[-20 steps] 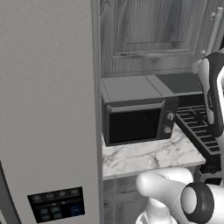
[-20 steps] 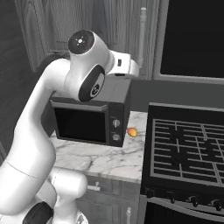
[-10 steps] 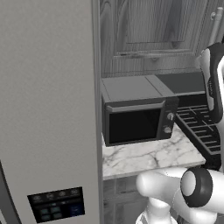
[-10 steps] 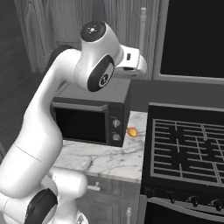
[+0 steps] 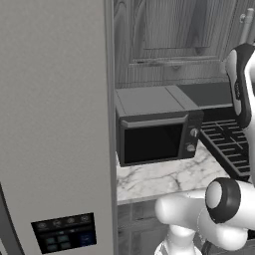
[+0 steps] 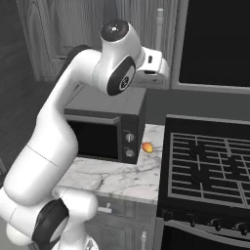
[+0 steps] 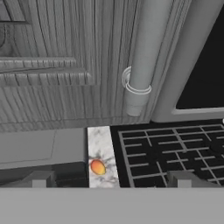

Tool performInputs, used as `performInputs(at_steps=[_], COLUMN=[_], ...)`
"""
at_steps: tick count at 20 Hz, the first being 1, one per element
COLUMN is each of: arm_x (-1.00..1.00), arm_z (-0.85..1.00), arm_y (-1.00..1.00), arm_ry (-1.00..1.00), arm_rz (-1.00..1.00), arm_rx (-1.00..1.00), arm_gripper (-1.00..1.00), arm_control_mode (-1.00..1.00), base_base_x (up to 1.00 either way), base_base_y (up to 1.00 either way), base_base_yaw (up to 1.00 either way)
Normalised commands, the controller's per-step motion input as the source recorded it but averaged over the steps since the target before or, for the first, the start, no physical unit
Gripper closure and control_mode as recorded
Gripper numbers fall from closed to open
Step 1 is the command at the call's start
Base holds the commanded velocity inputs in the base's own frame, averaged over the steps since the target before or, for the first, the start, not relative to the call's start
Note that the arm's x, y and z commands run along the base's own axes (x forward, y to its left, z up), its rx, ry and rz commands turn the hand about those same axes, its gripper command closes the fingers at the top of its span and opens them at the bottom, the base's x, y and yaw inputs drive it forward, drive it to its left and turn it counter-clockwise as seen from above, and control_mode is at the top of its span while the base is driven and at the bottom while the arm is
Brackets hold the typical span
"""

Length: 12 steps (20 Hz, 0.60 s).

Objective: Pick the spray and bar soap from the cabinet and place them on the counter.

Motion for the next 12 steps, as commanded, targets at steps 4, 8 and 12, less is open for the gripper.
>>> performInputs(at_steps=[4, 8, 12], arm_x=[0.24, 0.16, 0.27], arm_z=[0.04, 0.01, 0.0], arm_y=[-0.09, -0.12, -0.13], arm_ry=[0.01, 0.0, 0.0], arm_rz=[0.0, 0.0, 0.0], arm_rx=[-0.01, -0.01, -0.01], arm_gripper=[-1.0, -1.0, -1.0], arm_control_mode=[-1.0, -1.0, -1.0], base_base_x=[0.0, 0.0, 0.0], base_base_y=[0.0, 0.0, 0.0], base_base_yaw=[0.0, 0.0, 0.0])
